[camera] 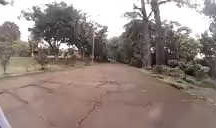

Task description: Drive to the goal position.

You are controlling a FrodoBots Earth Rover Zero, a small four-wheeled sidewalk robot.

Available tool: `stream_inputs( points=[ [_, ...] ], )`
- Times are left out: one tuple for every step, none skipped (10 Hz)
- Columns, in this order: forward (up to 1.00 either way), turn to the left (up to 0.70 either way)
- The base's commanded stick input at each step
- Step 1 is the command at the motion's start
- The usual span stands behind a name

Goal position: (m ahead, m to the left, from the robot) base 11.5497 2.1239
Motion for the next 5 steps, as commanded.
stream_inputs(
  points=[
    [0.7,0.0],
    [0.7,0.0],
    [0.7,0.0],
    [0.7,0.0],
    [0.7,0.0]
  ],
)
